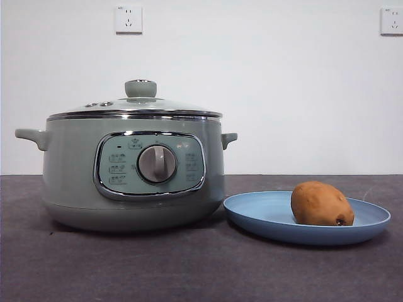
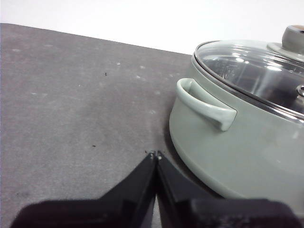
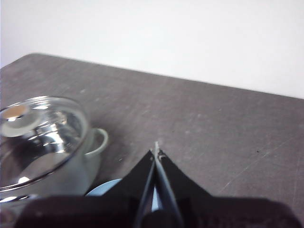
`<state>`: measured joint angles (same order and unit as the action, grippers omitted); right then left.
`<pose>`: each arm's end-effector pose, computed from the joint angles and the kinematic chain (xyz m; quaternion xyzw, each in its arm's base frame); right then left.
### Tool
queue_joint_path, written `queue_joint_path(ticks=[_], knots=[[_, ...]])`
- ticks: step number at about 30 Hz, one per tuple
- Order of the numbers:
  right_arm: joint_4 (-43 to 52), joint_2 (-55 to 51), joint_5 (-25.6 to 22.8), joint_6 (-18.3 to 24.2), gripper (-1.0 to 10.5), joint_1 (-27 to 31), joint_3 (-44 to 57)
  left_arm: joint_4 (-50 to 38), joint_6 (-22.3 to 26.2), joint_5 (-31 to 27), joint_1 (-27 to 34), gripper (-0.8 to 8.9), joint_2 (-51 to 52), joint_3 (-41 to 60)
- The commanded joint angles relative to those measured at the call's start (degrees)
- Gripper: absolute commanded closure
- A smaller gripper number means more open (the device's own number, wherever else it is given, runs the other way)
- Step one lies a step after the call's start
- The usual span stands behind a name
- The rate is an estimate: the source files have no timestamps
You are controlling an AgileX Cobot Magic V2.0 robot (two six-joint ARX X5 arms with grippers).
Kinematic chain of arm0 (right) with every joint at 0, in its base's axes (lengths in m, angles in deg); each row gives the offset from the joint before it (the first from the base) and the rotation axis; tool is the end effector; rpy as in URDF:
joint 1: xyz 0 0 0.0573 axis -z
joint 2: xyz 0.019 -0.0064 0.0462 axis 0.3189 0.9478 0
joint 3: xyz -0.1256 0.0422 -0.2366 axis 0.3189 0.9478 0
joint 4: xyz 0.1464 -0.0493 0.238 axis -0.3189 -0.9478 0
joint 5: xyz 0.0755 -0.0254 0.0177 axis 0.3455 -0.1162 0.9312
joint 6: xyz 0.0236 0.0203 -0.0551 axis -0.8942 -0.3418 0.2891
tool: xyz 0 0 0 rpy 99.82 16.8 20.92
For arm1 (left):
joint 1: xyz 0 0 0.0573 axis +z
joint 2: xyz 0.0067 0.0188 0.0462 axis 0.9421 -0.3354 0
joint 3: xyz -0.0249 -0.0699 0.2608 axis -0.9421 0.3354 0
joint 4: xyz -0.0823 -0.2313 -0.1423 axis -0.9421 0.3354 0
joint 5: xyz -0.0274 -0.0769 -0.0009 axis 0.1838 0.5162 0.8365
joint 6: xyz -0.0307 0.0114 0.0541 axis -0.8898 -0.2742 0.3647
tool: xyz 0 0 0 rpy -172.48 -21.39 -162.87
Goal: Take the potato out from the steamer,put the potato on the plate,close the lid
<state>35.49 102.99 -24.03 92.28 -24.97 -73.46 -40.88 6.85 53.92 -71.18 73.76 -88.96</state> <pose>0.1753 0.0298 0.3874 -0.0417 0.1250 0.1776 0.9752 0.1354 -0.0062 0.1495 -0.1048 0.0891 -0.0470 0.9894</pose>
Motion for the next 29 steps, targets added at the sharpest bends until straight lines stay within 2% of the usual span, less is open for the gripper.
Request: queue_joint_path(ticks=[1,7,12,18,29], knots=[[9.77,-4.15,-0.04,-1.84,9.5,0.57,13.00,-0.26,0.07,-0.04,0.13,8.17,0.15,0.81],[24.74,-13.75,-0.15,-7.93,9.5,1.27,34.95,-0.26,0.07,-0.04,0.13,8.17,0.15,0.81],[28.92,-21.62,-0.09,-14.21,9.5,3.98,47.08,-0.28,0.07,-0.04,0.13,8.17,0.15,0.81],[28.94,-28.76,-0.13,-14.45,9.5,5.90,53.46,-0.28,0.07,-0.04,0.13,8.17,0.15,0.81],[26.25,-35.15,-0.42,-14.43,9.5,6.01,57.18,-0.28,0.07,-0.04,0.13,8.17,0.15,0.81]])
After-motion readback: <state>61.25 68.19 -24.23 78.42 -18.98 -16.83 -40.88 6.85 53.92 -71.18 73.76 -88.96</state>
